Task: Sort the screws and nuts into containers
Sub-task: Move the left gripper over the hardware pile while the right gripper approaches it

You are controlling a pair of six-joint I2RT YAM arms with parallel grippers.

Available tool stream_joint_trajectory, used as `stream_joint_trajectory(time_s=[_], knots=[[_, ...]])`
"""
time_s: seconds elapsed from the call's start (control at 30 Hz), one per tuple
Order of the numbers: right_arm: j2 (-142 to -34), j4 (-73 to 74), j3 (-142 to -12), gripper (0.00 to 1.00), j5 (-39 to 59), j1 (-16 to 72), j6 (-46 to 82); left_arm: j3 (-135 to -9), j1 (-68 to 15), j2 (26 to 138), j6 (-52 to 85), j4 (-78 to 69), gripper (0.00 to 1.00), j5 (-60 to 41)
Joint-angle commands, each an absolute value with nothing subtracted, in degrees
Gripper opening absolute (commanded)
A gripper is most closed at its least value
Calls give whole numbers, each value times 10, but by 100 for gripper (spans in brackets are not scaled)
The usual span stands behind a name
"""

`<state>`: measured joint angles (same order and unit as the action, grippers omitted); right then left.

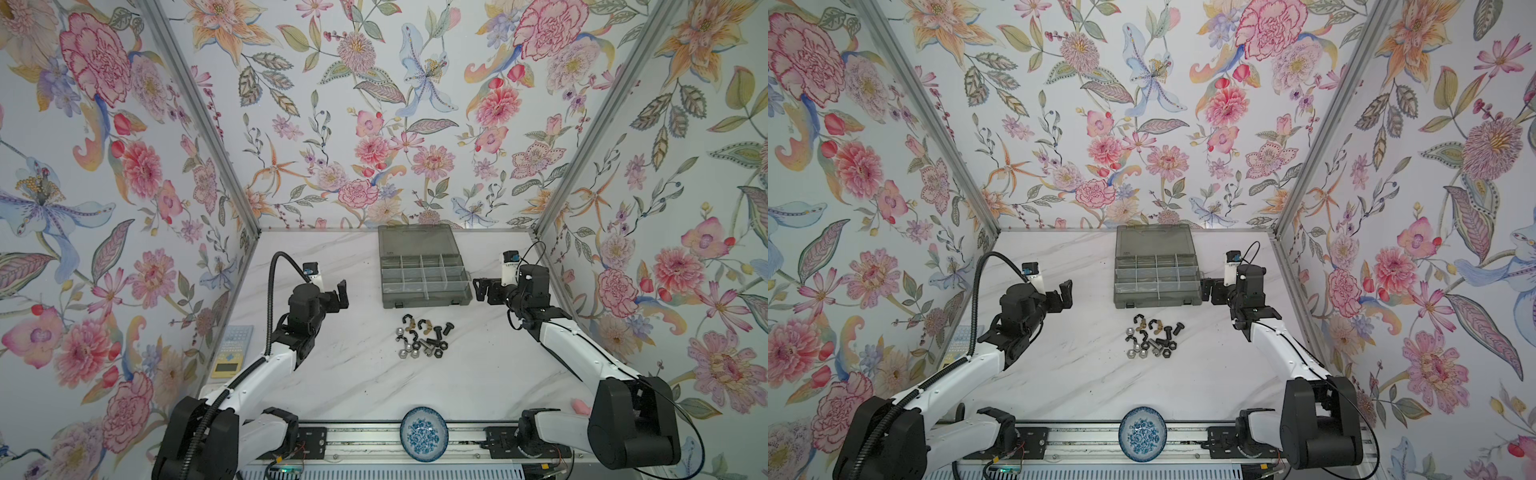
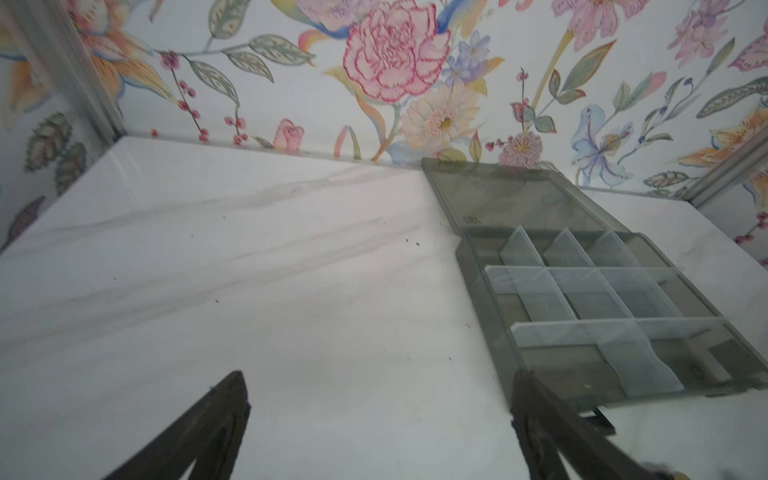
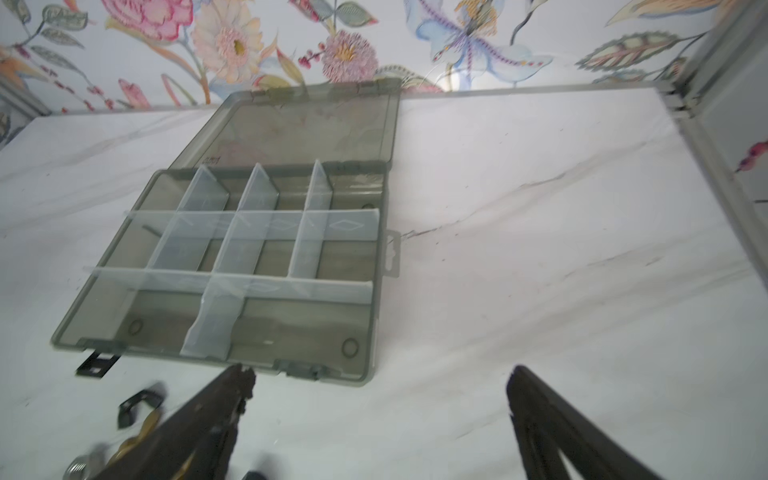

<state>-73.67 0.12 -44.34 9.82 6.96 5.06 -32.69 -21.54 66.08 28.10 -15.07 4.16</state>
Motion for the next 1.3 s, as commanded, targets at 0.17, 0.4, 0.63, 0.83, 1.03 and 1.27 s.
stream_joint_trajectory(time_s=[0.17, 0.4, 0.63, 0.83, 1.03, 1.27], knots=[[-751, -172, -472, 99, 134, 123, 129, -381, -349, 741, 426, -42, 99, 107], [-720, -175, -448, 100, 132, 145, 159, -457, -430, 851, 464, -38, 99, 110], [-697, -189, -437, 100, 121, 149, 159, -541, -480, 951, 475, -19, 97, 100], [-691, -197, -432, 100, 116, 149, 154, -578, -506, 999, 493, -2, 90, 93], [-689, -198, -427, 100, 114, 149, 154, -604, -521, 1038, 498, 9, 79, 87], [-690, -198, -423, 100, 110, 149, 153, -620, -524, 1064, 501, 8, 69, 76]])
